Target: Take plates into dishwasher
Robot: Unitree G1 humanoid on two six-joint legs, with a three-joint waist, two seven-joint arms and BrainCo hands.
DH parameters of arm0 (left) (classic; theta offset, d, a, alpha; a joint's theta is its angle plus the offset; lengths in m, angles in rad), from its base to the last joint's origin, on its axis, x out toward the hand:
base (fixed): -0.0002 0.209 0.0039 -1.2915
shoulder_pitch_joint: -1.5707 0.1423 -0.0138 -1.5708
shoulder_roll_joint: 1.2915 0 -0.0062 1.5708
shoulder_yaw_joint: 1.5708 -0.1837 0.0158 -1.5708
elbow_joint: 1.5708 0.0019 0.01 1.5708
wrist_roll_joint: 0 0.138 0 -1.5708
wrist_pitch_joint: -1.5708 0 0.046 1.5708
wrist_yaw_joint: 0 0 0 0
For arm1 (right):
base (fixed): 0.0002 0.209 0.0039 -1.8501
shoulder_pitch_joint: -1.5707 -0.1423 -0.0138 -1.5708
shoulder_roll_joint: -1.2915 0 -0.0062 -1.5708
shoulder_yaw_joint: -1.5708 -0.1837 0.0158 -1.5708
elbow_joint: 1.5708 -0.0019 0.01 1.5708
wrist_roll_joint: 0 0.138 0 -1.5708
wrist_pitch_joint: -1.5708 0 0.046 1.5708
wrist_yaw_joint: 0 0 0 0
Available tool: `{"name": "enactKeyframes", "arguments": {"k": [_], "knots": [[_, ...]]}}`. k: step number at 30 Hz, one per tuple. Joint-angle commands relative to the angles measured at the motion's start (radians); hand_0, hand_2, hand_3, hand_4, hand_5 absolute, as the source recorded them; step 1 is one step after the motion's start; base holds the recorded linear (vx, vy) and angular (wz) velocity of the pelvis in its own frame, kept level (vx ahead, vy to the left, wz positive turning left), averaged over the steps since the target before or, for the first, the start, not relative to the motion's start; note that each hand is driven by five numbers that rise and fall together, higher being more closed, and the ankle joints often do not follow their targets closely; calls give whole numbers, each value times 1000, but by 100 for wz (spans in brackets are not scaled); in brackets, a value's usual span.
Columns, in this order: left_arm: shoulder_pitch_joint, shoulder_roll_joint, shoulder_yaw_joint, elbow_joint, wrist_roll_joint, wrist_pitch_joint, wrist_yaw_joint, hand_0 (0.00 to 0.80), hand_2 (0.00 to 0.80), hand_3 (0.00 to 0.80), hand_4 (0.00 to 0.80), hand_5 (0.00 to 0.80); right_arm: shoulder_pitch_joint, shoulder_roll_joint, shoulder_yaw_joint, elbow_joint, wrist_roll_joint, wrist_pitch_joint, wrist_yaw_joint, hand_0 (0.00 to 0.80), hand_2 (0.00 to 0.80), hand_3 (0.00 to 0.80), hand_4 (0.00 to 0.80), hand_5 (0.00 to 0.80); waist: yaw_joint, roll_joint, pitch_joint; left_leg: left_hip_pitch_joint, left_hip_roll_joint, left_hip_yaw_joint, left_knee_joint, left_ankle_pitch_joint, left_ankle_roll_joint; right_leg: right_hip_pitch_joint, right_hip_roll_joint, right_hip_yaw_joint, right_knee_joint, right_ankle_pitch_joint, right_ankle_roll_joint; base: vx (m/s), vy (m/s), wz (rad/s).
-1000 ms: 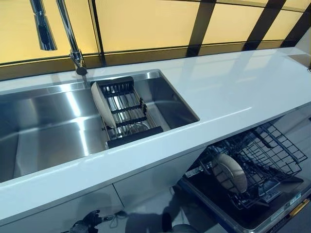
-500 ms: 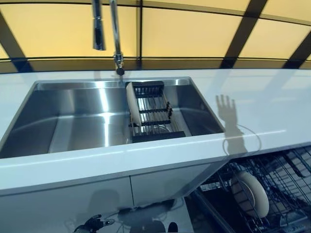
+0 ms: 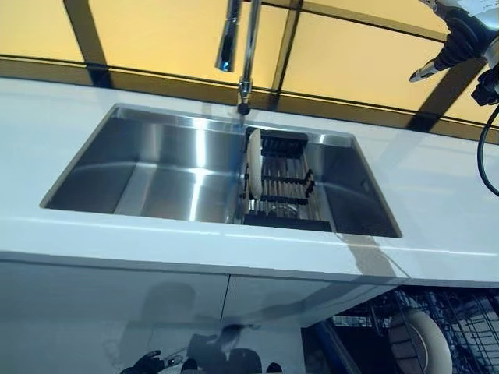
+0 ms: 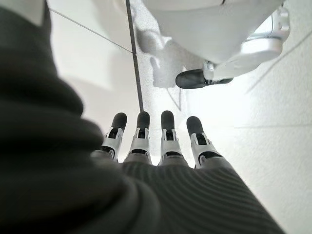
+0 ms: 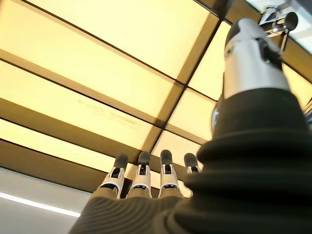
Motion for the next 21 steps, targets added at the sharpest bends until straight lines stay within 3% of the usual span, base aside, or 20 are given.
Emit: {"name": "enactKeyframes", "arguments": {"k": [1,5,11,21], "knots": [[-42,57,3,-33,-40,-38,-11,0,0,0,0,0,-122,-38,59,-1,-80,-8,-76,0,0,0,0,0,35,-25,71,-48,7,-35,-5,3,27,48,-31,-9,2,-32,80,-55,-18,15],[-47,70,2,-55,-58,-64,-20,0,0,0,0,0,-140,-27,76,-29,-180,5,-102,0,0,0,0,0,45,-24,117,-93,6,-53,-5,19,28,19,-30,-20,2,-23,80,-86,-15,22],[-46,75,-1,-71,-85,-91,-19,0,0,0,0,0,-161,-12,104,-42,-203,14,-101,0,0,0,0,0,54,-14,162,-131,1,-67,-5,30,29,-9,-31,-27,2,-17,78,-53,11,11],[-53,82,-3,-82,-93,-111,-14,0,0,0,0,0,-157,18,117,-67,-285,-21,-95,0,0,0,0,0,60,-10,198,-157,0,-70,-5,36,32,-32,-32,-31,2,-9,80,-11,5,3]]}}
